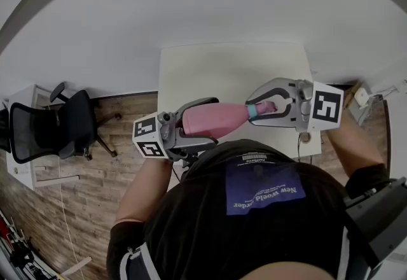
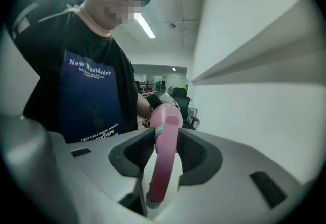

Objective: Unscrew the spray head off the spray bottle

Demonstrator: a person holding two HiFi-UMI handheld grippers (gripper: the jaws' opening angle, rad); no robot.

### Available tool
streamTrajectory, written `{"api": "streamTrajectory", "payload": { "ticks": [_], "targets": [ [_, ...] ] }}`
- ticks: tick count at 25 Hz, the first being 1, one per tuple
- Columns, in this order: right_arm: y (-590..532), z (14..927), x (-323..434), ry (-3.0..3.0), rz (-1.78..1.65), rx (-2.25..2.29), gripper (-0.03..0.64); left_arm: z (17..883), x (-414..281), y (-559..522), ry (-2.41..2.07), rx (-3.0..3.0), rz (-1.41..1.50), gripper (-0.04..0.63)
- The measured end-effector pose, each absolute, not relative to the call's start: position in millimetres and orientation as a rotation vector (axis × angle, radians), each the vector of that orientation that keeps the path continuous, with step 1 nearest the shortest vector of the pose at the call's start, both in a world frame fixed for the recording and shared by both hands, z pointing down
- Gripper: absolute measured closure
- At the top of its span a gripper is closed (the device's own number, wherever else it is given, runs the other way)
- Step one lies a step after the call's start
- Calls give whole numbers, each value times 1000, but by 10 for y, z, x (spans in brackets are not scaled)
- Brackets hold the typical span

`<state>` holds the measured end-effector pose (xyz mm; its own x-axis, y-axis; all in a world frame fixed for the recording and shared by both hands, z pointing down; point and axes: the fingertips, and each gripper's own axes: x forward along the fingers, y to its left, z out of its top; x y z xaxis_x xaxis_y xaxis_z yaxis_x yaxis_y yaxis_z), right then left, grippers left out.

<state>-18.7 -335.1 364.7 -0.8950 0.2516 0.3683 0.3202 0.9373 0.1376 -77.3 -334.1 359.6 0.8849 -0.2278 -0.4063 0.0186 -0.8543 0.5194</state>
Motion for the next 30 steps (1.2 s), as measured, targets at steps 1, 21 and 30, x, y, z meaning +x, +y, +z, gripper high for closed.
{"api": "streamTrajectory", "payload": {
  "ticks": [1, 21, 30],
  "targets": [
    [-3343, 3673, -165, -2716, -330, -403, 488, 3604, -773, -3345, -134, 2488, -645, 94],
    [-3565, 3350, -203, -2852, -221, -208, 413, 3555, -972, -3426, -249, 2572, -669, 94],
    [-4217, 3551, 384, -2918, 1215, -77, 413, 3471, -1062, -3390, -481, 2933, -519, 94]
  ]
}}
